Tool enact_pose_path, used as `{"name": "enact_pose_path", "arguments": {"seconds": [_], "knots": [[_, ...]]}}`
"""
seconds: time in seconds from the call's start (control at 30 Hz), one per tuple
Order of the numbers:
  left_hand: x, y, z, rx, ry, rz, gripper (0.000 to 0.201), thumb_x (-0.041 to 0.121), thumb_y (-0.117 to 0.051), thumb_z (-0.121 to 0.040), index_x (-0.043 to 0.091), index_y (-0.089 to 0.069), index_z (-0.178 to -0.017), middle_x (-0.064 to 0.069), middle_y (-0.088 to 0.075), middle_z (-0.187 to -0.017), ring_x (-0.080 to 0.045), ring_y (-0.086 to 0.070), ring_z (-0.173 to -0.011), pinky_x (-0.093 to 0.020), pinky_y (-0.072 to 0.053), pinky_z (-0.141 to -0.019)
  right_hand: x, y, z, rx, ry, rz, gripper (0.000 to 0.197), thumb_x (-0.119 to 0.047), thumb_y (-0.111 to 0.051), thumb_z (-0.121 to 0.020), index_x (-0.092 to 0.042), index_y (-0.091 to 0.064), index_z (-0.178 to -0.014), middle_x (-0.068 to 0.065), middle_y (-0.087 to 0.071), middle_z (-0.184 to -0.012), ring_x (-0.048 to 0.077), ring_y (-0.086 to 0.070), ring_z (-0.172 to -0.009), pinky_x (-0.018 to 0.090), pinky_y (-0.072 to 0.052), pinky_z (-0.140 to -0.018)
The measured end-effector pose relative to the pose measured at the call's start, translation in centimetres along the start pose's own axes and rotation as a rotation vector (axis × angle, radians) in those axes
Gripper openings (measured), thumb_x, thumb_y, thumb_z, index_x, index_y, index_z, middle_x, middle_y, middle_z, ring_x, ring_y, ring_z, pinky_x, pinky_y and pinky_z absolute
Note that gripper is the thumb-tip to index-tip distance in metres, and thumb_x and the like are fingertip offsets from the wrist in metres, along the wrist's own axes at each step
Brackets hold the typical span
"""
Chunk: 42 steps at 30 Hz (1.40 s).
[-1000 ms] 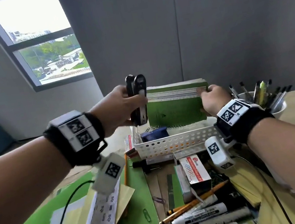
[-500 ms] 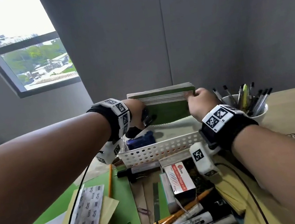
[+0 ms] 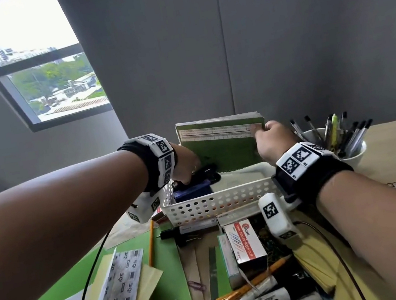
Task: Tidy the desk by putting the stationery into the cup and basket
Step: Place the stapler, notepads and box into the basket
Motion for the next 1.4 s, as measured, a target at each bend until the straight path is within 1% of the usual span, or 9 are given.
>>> {"name": "enact_pose_path", "arguments": {"seconds": [0.13,0.23,0.37,0.5,0.6,0.77,1.03,1.23,1.4], "knots": [[-0.2,0.0,0.6,-0.022,-0.051,-0.01,0.05,0.022,-0.054,-0.098,0.032,-0.051,-0.147,-0.003,-0.064,-0.124,-0.024,-0.06,-0.111,-0.038,-0.051,-0.099,0.0,-0.3,-0.3,-0.051,-0.013,-0.019,0.033,-0.043,-0.053,-0.101,-0.016,-0.056,-0.082,0.011,-0.071,-0.104,0.037,-0.067,-0.101,0.04,-0.054,-0.091],[-0.2,0.0,0.8,0.01,-0.015,-0.071,0.037,0.028,-0.051,-0.1,0.021,-0.063,-0.134,-0.004,-0.069,-0.113,-0.023,-0.062,-0.102,-0.034,-0.05,-0.088,0.3,-0.7,-0.6,-0.165,-0.035,0.003,0.029,-0.047,-0.054,-0.086,-0.021,-0.06,-0.094,0.01,-0.072,-0.106,0.036,-0.07,-0.098,0.053,-0.059,-0.088],[-1.9,1.3,1.4,0.348,0.265,0.094,0.028,0.037,-0.055,-0.098,0.012,-0.067,-0.092,0.0,-0.061,-0.079,-0.021,-0.062,-0.076,-0.033,-0.054,-0.07,-0.2,-1.0,-0.3,-0.31,-0.059,-0.066,0.026,-0.039,-0.056,-0.099,-0.021,-0.059,-0.118,0.009,-0.062,-0.125,0.032,-0.065,-0.11,0.052,-0.061,-0.086],[-4.3,1.9,1.8,0.613,0.322,0.356,0.044,0.051,-0.068,-0.09,0.015,-0.059,-0.115,-0.003,-0.059,-0.111,-0.024,-0.063,-0.096,-0.04,-0.058,-0.086,-0.4,-1.1,-0.3,-0.366,-0.076,-0.157,0.055,-0.038,-0.056,-0.101,-0.037,-0.037,-0.153,0.001,-0.052,-0.144,0.025,-0.057,-0.123,0.04,-0.06,-0.081],[-5.3,1.8,0.3,0.557,0.339,0.323,0.043,0.036,-0.066,-0.094,0.023,-0.052,-0.132,-0.004,-0.053,-0.123,-0.027,-0.064,-0.102,-0.044,-0.059,-0.087,-0.3,-1.1,-0.4,-0.38,-0.058,-0.17,0.064,-0.036,-0.059,-0.098,-0.046,-0.03,-0.154,-0.006,-0.049,-0.149,0.022,-0.054,-0.128,0.035,-0.058,-0.075],[-6.7,3.1,-1.4,0.369,0.395,0.131,0.016,0.015,-0.059,-0.096,0.013,-0.074,-0.102,-0.002,-0.071,-0.096,-0.024,-0.069,-0.09,-0.04,-0.061,-0.084,0.0,-0.9,-0.4,-0.391,-0.047,-0.188,0.075,-0.039,-0.062,-0.093,-0.045,-0.023,-0.157,-0.013,-0.041,-0.156,0.022,-0.052,-0.131,0.034,-0.054,-0.071],[-12.7,0.4,-10.3,0.137,0.389,0.173,0.038,0.055,-0.066,-0.084,0.024,-0.072,-0.103,0.006,-0.066,-0.093,-0.023,-0.068,-0.092,-0.034,-0.054,-0.08,0.1,-0.6,0.2,-0.365,-0.02,-0.26,0.047,-0.029,-0.057,-0.102,-0.026,-0.044,-0.147,-0.006,-0.051,-0.146,0.023,-0.054,-0.127,0.049,-0.054,-0.095],[-7.2,1.3,-3.7,0.209,0.386,0.13,0.057,0.044,-0.054,-0.103,0.006,-0.051,-0.146,-0.011,-0.061,-0.14,-0.029,-0.058,-0.129,-0.038,-0.047,-0.103,-0.1,-0.5,0.7,-0.331,0.0,-0.261,0.038,-0.027,-0.059,-0.101,-0.02,-0.052,-0.138,0.007,-0.06,-0.138,0.02,-0.066,-0.112,0.032,-0.058,-0.071],[-6.7,1.9,0.1,0.299,0.355,0.228,0.047,0.042,-0.053,-0.104,0.002,-0.064,-0.126,-0.006,-0.067,-0.093,-0.024,-0.064,-0.095,-0.032,-0.05,-0.085,-0.3,-0.3,1.3,-0.303,0.003,-0.254,0.02,-0.032,-0.063,-0.099,-0.023,-0.06,-0.117,0.008,-0.063,-0.129,0.026,-0.067,-0.112,0.051,-0.06,-0.089]]}}
Point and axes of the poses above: each hand's wrist, its own z-axis away from the middle knuckle, its own y-axis out of the back of the hand, x = y × z, the point moved 1 cm from there along -z, towards the middle knuckle
